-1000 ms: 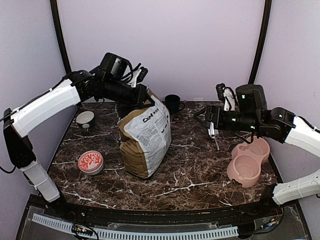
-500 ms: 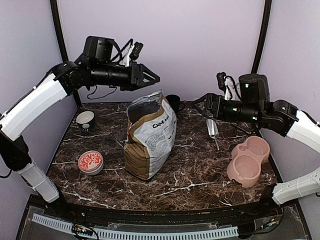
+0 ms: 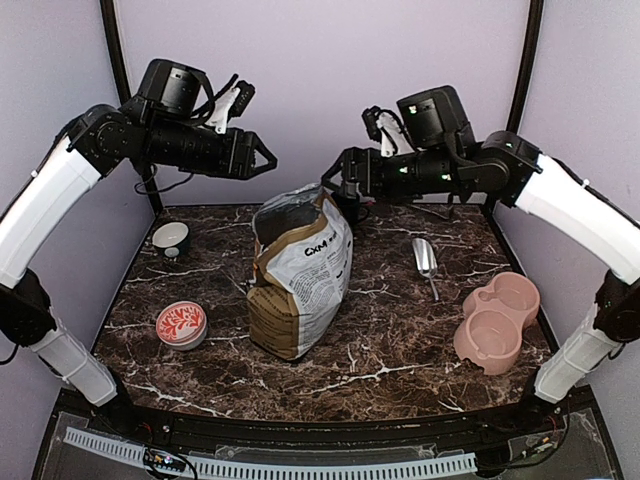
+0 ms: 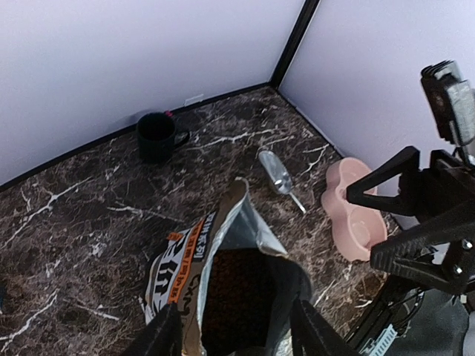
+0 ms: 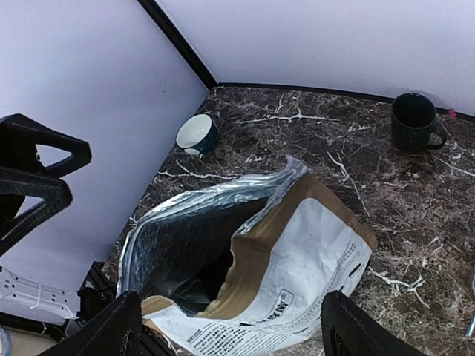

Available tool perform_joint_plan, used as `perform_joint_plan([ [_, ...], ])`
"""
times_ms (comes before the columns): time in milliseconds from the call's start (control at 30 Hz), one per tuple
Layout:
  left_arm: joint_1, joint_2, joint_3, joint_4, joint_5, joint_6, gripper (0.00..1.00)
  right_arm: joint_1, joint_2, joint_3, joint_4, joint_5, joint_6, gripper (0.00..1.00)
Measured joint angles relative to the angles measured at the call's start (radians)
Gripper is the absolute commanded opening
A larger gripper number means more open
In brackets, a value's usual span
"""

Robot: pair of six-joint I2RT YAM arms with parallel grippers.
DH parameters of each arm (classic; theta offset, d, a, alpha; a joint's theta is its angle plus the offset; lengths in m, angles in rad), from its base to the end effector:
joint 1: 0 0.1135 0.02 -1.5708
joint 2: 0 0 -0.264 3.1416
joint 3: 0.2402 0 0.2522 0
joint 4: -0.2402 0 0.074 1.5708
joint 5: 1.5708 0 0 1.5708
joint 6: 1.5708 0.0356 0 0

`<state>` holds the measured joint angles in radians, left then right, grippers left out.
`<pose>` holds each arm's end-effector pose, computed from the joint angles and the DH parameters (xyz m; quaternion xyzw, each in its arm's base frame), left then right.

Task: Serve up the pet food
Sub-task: Adjust the pet food bag at the center of the board.

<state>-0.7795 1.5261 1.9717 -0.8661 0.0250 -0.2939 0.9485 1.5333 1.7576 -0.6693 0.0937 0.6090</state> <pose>0.2152 -0.2139 0.4922 0.2083 0.8128 -0.2871 0.4621 0.1976 0.2697 0.4432 -0.1181 0.8369 0.3462 0.4072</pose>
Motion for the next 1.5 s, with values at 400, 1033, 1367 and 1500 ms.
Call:
perform_joint_plan([
  [400,0.0,0.041,-0.094,-0.029,-0.014,0.083,0.6,0.132,0.336,0.34,-0.254,0.154,-0.03,0.8],
  [1033,-0.03,0.251,-0.011,-0.078,-0.081,0.225,0.01,0.132,0.306,0.253,-0.23,0.23,-0.073,0.8],
  [1367,-0.037,0.246,-0.008,-0.094,-0.121,0.188,0.0,0.132,0.195,0.134,-0.169,0.294,-0.073,0.8],
  [1500,-0.039,0.238,-0.008,-0.102,-0.129,0.143,0.0,0.132,0.169,0.129,-0.154,0.293,-0.075,0.8],
])
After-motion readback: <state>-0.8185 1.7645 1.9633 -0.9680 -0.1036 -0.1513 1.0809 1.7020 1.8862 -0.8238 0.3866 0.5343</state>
